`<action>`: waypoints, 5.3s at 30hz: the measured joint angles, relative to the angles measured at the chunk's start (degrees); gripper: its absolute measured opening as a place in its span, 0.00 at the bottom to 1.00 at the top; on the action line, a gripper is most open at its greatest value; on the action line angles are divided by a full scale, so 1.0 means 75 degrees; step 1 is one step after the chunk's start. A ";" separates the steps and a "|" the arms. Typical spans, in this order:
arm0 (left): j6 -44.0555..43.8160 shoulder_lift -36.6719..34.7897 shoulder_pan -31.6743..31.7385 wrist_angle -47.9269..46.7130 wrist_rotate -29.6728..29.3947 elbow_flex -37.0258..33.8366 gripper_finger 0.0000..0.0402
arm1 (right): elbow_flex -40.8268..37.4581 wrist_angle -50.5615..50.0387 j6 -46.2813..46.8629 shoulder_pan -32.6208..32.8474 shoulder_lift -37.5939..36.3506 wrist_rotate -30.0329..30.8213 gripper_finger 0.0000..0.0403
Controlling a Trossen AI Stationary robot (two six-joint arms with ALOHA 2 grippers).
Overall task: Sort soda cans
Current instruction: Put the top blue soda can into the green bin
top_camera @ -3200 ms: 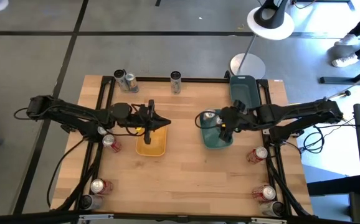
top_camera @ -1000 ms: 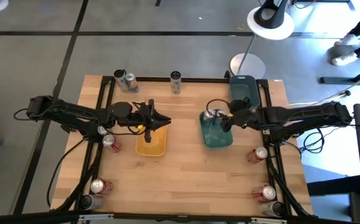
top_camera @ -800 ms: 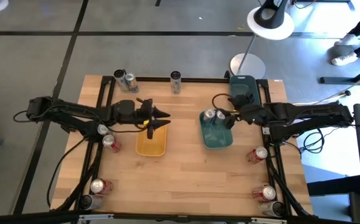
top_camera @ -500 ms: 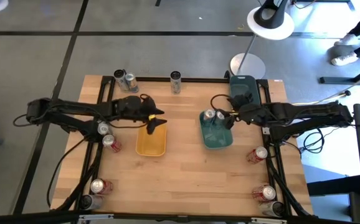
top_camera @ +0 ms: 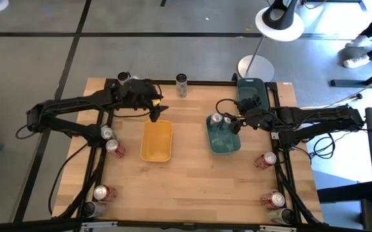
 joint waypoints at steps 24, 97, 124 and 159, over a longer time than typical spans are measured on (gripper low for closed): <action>0.0533 0.0375 0.2647 -0.1417 -0.0425 0.2066 0.71 | -0.0003 0.0227 -0.0376 0.0000 -0.0006 0.0126 0.75; 0.3625 0.4704 0.4869 -0.5741 -0.1316 0.3705 0.66 | -0.0009 0.0184 -0.0159 0.0006 0.0641 -0.0433 0.75; 0.3351 0.3869 0.3340 -0.6939 -0.1235 0.5644 0.59 | 0.0003 0.0006 -0.0373 0.0000 -0.0041 -0.0635 0.75; 0.2832 0.3646 -0.2007 -0.2785 -0.0187 0.6470 0.59 | -0.0003 0.3276 -0.1973 0.0006 0.0516 -0.1955 0.04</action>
